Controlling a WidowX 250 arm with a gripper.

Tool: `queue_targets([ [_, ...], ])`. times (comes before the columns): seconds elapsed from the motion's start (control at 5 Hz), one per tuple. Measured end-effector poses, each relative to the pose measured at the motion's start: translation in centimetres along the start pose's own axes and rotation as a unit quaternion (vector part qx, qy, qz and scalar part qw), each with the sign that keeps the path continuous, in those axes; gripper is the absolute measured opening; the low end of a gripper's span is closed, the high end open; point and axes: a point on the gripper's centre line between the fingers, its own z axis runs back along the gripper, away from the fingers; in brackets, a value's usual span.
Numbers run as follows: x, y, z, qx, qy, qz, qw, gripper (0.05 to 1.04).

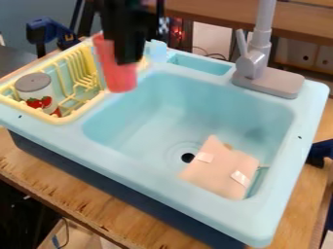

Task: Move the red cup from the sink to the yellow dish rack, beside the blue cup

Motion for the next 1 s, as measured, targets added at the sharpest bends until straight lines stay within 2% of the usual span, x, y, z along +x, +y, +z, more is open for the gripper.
queue_targets([
  [0.2, -0.4, 2.1, 3.2, 0.022, -0.023, 0.024, 0.9992, 0.106],
  [0.4, -0.9, 5.9, 5.2, 0.047, -0.043, 0.062, 0.996, 0.106],
  [0.6, -0.6, 9.5, 4.1, 0.05, -0.017, 0.094, 0.9942, 0.106],
  [1.0, 0.1, 15.0, 2.1, 0.043, -0.003, 0.144, 0.9887, 0.106],
])
